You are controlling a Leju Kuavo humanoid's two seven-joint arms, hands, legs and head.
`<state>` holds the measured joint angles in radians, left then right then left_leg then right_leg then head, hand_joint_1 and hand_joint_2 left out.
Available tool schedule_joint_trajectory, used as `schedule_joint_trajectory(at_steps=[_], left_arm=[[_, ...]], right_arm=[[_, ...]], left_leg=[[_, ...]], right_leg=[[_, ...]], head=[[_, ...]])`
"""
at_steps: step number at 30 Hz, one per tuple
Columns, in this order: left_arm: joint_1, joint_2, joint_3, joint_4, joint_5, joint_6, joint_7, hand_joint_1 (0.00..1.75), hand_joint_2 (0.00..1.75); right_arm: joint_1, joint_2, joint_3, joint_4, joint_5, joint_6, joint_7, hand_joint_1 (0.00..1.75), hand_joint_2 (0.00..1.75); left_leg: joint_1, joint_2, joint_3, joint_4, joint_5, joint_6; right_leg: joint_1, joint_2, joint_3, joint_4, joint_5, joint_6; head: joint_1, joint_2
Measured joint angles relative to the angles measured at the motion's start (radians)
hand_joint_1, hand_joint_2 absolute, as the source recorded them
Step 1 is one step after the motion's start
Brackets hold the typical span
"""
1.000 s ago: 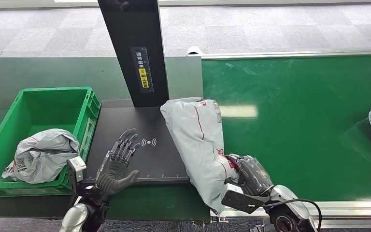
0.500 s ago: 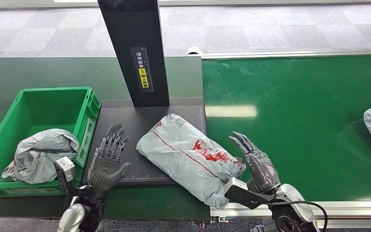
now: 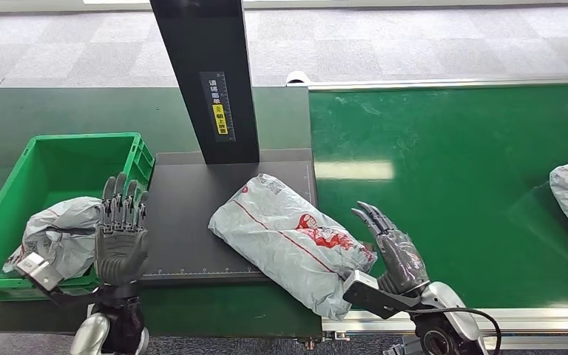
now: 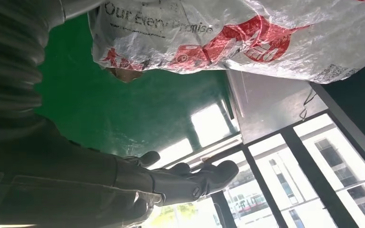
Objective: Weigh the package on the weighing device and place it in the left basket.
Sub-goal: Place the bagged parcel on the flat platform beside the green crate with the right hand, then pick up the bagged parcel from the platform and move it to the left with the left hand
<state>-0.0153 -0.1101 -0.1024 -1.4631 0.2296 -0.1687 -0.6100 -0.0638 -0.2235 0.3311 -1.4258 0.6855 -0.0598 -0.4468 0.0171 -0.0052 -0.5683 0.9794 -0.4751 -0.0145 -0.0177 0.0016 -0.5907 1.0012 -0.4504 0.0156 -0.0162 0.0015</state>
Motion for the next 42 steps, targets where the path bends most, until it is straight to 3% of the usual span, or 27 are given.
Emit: schedule_joint_trajectory(at_steps=[4,11,17,25,32,36,37,40,42], left_arm=[[-0.006,0.003,-0.047,-0.004,-0.102,-0.071,0.005,0.0,1.75],[-0.032,0.006,-0.098,0.001,-0.184,-0.073,0.014,0.0,1.75],[-0.179,-0.002,-0.209,0.116,-0.438,0.009,0.073,0.0,1.75],[-0.402,-0.052,-0.356,0.408,-0.747,0.155,0.322,0.0,1.75],[-0.501,-0.08,-0.378,0.653,-0.859,0.196,0.478,0.0,1.75],[-0.529,-0.085,-0.383,0.743,-0.904,0.205,0.51,0.0,1.75],[-0.533,-0.087,-0.383,0.759,-0.916,0.207,0.515,0.36,1.75],[-0.543,-0.09,-0.387,0.794,-0.947,0.203,0.527,1.65,1.75],[-0.55,-0.092,-0.389,0.809,-0.958,0.193,0.527,1.75,1.75]], right_arm=[[0.012,0.008,-0.013,-0.013,-0.009,-0.025,-0.006,0.0,1.75],[0.023,0.018,-0.038,-0.029,-0.024,-0.045,-0.007,0.0,1.75],[0.021,0.052,-0.096,-0.03,-0.126,-0.059,-0.007,0.0,1.75],[0.001,0.086,-0.139,-0.03,-0.177,-0.034,-0.008,0.0,1.75],[-0.019,0.11,-0.146,-0.02,-0.158,-0.019,-0.004,0.0,1.75],[-0.039,0.12,-0.146,-0.002,-0.156,-0.012,-0.003,0.0,1.75],[-0.043,0.123,-0.146,0.002,-0.155,-0.011,-0.003,0.0,1.75],[-0.047,0.13,-0.146,0.014,-0.15,-0.01,-0.003,0.0,1.75],[-0.048,0.134,-0.145,0.021,-0.147,-0.01,-0.003,0.0,1.75]], left_leg=[[0.0,0.0,0.0,0.0,0.0,0.0],[0.0,0.0,0.0,0.0,0.0,0.0],[0.0,0.0,0.0,0.0,0.0,0.0],[0.0,0.0,0.0,0.001,0.0,0.0],[0.0,0.001,-0.001,0.0,0.0,0.0],[0.0,0.0,0.0,0.0,0.0,0.0],[0.0,0.0,0.0,0.001,0.0,0.0],[0.0,0.0,0.0,0.0,0.0,0.0],[0.0,0.0,0.0,0.0,0.0,0.0]], right_leg=[[0.0,0.0,0.0,0.0,0.0,0.0],[0.0,0.0,-0.001,0.0,0.0,0.0],[0.0,-0.001,0.0,0.0,0.001,0.0],[-0.001,0.0,0.0,0.0,0.001,0.001],[0.0,0.0,-0.001,0.0,0.001,0.0],[0.0,0.0,0.0,0.0,0.001,0.0],[0.0,0.0,0.0,0.0,0.001,0.0],[0.0,0.0,0.0,0.0,0.001,0.0],[0.0,0.0,0.0,0.0,0.001,0.0]], head=[[0.0,0.0],[0.0,0.0],[0.0,0.0],[0.0,0.0],[0.0,0.0],[0.0,0.0],[0.0,0.0],[0.0,0.0],[0.0,0.0]])
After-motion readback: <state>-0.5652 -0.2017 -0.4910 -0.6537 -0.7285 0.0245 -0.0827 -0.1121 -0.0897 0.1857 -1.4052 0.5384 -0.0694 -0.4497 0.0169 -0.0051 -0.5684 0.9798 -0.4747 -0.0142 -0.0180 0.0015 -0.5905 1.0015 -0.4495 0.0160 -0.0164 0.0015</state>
